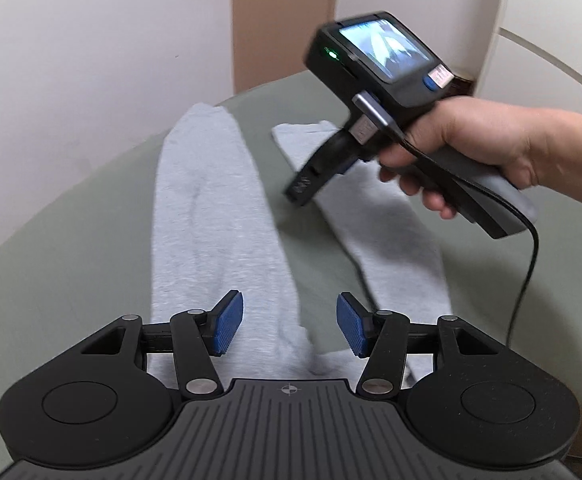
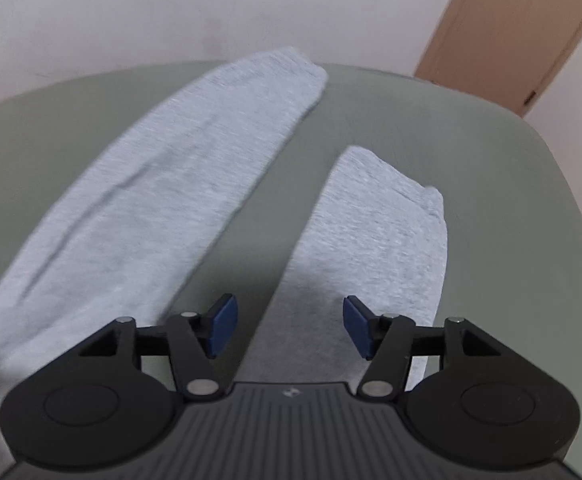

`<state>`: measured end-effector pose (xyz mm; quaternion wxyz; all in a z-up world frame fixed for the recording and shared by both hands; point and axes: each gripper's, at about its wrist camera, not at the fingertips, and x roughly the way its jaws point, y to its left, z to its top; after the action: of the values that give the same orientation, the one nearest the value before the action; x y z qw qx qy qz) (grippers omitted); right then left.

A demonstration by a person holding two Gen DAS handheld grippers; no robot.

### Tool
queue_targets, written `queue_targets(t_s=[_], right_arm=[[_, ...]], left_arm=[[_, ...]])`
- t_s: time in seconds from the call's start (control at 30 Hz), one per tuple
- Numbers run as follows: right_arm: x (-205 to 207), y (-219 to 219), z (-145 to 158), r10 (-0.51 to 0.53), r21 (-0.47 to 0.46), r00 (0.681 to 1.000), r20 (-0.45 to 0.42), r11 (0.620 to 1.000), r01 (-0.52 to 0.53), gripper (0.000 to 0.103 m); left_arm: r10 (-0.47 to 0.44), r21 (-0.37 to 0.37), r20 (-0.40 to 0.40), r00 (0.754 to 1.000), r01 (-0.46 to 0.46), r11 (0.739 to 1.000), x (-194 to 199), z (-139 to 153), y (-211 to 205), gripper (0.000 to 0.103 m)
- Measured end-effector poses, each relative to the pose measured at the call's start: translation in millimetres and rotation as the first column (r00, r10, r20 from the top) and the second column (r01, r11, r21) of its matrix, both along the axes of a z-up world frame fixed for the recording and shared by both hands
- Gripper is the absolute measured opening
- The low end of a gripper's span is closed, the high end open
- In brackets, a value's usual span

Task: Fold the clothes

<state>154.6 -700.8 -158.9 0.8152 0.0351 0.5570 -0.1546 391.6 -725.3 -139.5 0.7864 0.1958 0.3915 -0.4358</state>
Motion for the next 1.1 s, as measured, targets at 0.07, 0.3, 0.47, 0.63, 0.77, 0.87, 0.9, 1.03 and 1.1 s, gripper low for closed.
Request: queue_targets(t_s=[0.07, 0.3, 0.47, 0.63, 0.77, 0.87, 0.9, 1.03, 1.1], right_arm=[[-1.4, -4.3, -2.8, -0.015, 0.021, 1.000, 0.003, 1.000, 0.015, 0.042], [-25.5, -19.9, 22.5, -0.060, 0.000, 0.997, 0.038, 0.998, 0.060, 0.002], [-73.3, -60.6, 62.6, -0.151, 0.064, 0.978, 0.143, 0.988, 0.143, 0.002], [-124.7, -102.6, 71.7, -0.260, 0.131, 0.951, 0.169, 0.962, 0.239, 0.002], [-177.5, -117.6, 52.5, -0.349, 0.186, 0.927, 0.139, 0.928, 0.321, 0.002], [-209.4, -121.7, 31.6, -0.380, 0.211, 0.920, 0.096, 0.911, 0.354, 0.003], [-217.0, -121.3, 29.3, -0.384, 0.211, 0.919, 0.090, 0.909, 0.359, 0.003], [-242.2, -118.3, 29.7, -0.369, 0.183, 0.925, 0.092, 0.919, 0.348, 0.004], [-251.8, -111.6, 40.6, -0.313, 0.122, 0.943, 0.118, 0.947, 0.299, 0.010]], left_arm=[[-0.001, 0.000, -0.006, 1.000, 0.001, 1.000, -2.2, -0.1, 0.2, 0.051], [-0.022, -0.005, -0.002, 1.000, 0.022, 1.000, -21.9, 12.5, 2.7, 0.051], [-0.045, -0.011, 0.018, 0.999, 0.045, 0.999, -29.0, 10.7, -10.1, 0.051], [-0.072, -0.019, 0.025, 0.997, 0.073, 0.997, -48.5, 15.2, -21.1, 0.051], [-0.103, -0.007, 0.019, 0.994, 0.103, 0.995, -67.9, 14.1, -29.5, 0.051], [-0.129, 0.007, 0.018, 0.991, 0.129, 0.992, -81.9, 11.8, -32.4, 0.051], [-0.139, 0.015, 0.021, 0.990, 0.138, 0.990, -87.5, 11.0, -34.0, 0.051], [-0.177, 0.031, 0.035, 0.984, 0.176, 0.984, -108.0, 12.7, -35.9, 0.051], [-0.205, 0.032, 0.042, 0.978, 0.204, 0.979, -122.4, 17.0, -36.5, 0.051]])
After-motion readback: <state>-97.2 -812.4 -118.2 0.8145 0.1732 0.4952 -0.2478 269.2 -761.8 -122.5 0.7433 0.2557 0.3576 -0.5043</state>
